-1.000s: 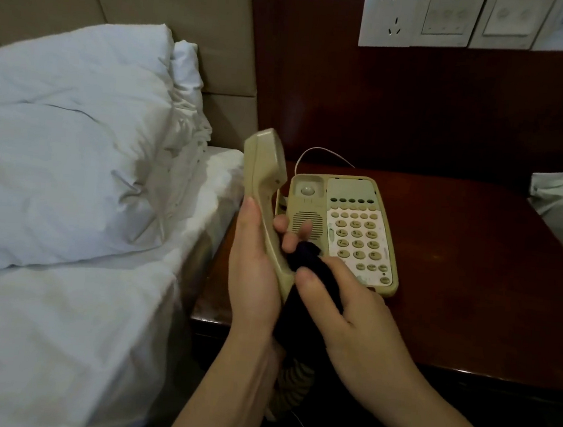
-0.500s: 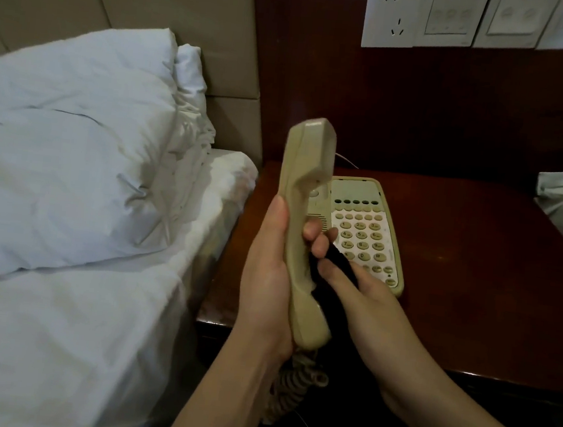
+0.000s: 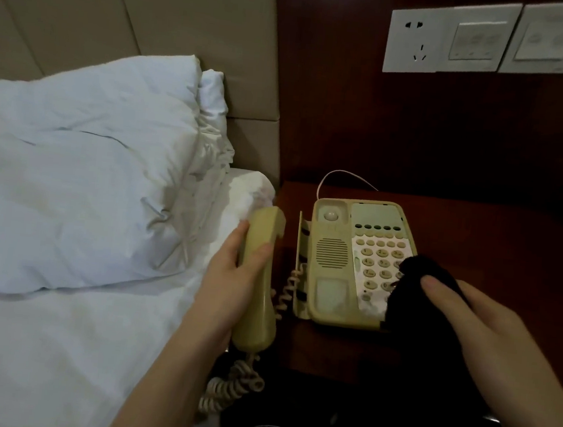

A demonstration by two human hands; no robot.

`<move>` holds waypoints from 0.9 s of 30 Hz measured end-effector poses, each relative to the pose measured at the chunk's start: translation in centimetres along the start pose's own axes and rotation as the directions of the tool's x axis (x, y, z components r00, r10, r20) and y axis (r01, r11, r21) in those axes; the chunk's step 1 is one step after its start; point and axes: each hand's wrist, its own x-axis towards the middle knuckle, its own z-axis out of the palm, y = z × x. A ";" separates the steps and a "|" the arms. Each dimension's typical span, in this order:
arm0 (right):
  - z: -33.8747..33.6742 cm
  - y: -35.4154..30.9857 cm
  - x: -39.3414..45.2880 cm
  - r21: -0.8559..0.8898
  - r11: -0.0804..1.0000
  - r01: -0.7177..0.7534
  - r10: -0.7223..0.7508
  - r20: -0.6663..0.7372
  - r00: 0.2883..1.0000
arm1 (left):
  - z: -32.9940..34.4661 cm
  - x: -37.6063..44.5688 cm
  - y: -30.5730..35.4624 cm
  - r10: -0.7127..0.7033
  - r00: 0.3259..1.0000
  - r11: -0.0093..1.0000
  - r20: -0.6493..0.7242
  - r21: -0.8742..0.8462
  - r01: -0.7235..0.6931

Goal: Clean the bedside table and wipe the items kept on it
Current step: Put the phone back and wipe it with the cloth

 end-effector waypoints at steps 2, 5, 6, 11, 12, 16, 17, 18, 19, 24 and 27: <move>0.0 0.0 0.2 -0.005 1.000 -0.001 0.001 -0.004 1.000 | 0.2 1.1 -0.6 -0.028 1.000 0.999 -0.001 0.041 0.028; 0.3 0.2 0.7 -0.004 1.000 -0.024 0.024 0.017 1.000 | 0.6 2.4 -1.2 -0.061 0.998 0.996 0.035 0.064 0.058; 0.3 0.3 0.8 -0.006 1.000 -0.031 0.031 0.020 0.999 | 0.7 2.8 -1.3 -0.055 0.998 0.995 0.043 0.085 0.052; 0.4 0.9 1.3 -0.024 0.998 -0.054 0.055 0.023 0.998 | 0.6 4.3 -1.3 -0.044 0.995 0.984 0.089 0.174 0.028; 0.4 1.0 1.3 -0.028 0.998 -0.058 0.058 0.023 0.998 | 0.4 4.5 -1.1 -0.051 0.994 0.983 0.100 0.179 0.033; 0.4 1.1 1.3 -0.046 0.998 -0.049 0.050 0.024 0.998 | -1.1 5.4 -0.5 -0.113 0.988 0.973 0.104 0.214 0.089; 0.4 1.1 1.3 -0.048 0.998 -0.044 0.045 0.019 0.999 | -1.4 5.7 -0.5 -0.129 0.987 0.968 0.100 0.230 0.103; 0.4 1.1 1.3 -0.051 0.998 -0.039 0.039 0.011 0.999 | -1.6 5.8 -0.5 -0.132 0.986 0.961 0.101 0.256 0.103; 0.4 1.2 1.3 -0.052 0.998 -0.032 0.032 0.005 0.999 | -1.6 5.9 -0.6 -0.124 0.986 0.954 0.108 0.287 0.088; 0.4 1.4 1.4 -0.070 0.998 -0.008 0.008 0.001 1.000 | 0.0 5.7 -1.4 -0.053 0.980 0.948 0.194 0.317 -0.012; 0.2 1.9 1.7 -0.102 0.995 -0.004 -0.001 -0.043 0.999 | 0.3 5.9 -1.7 -0.034 0.963 0.919 0.267 0.388 -0.075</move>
